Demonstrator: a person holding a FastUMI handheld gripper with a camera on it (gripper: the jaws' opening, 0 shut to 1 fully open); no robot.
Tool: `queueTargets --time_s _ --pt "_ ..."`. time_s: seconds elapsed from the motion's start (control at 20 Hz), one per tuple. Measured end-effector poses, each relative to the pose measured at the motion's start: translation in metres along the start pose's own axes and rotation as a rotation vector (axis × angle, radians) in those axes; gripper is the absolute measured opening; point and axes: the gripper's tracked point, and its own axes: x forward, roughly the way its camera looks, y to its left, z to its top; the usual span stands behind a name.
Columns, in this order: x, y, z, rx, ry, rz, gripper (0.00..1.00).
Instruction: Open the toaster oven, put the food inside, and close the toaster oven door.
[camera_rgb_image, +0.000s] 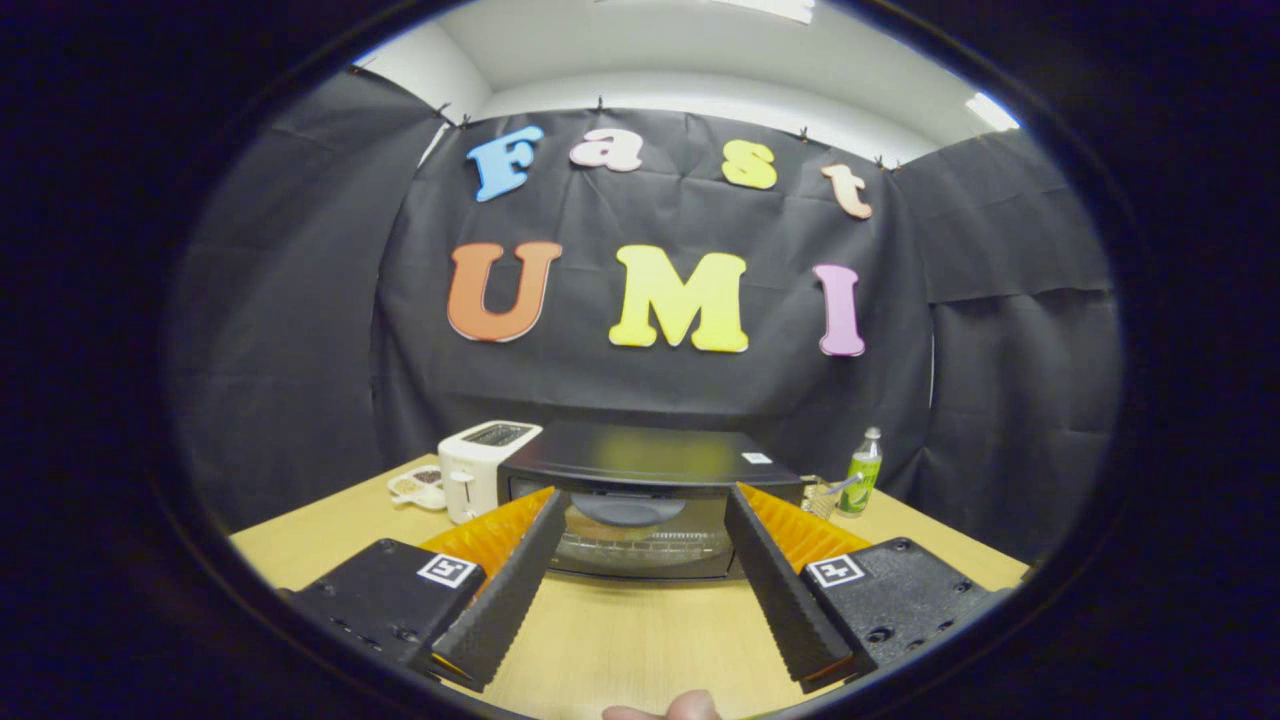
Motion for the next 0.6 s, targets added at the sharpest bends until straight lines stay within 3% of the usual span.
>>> queueTargets --time_s 0.3,0.45,0.6 --pt "-0.062 -0.052 0.107 0.103 -0.11 0.024 1.0" --pt "-0.099 -0.082 0.135 0.159 -0.12 0.026 1.0" --pt "-0.129 -0.112 0.142 0.121 -0.137 -0.032 1.0"
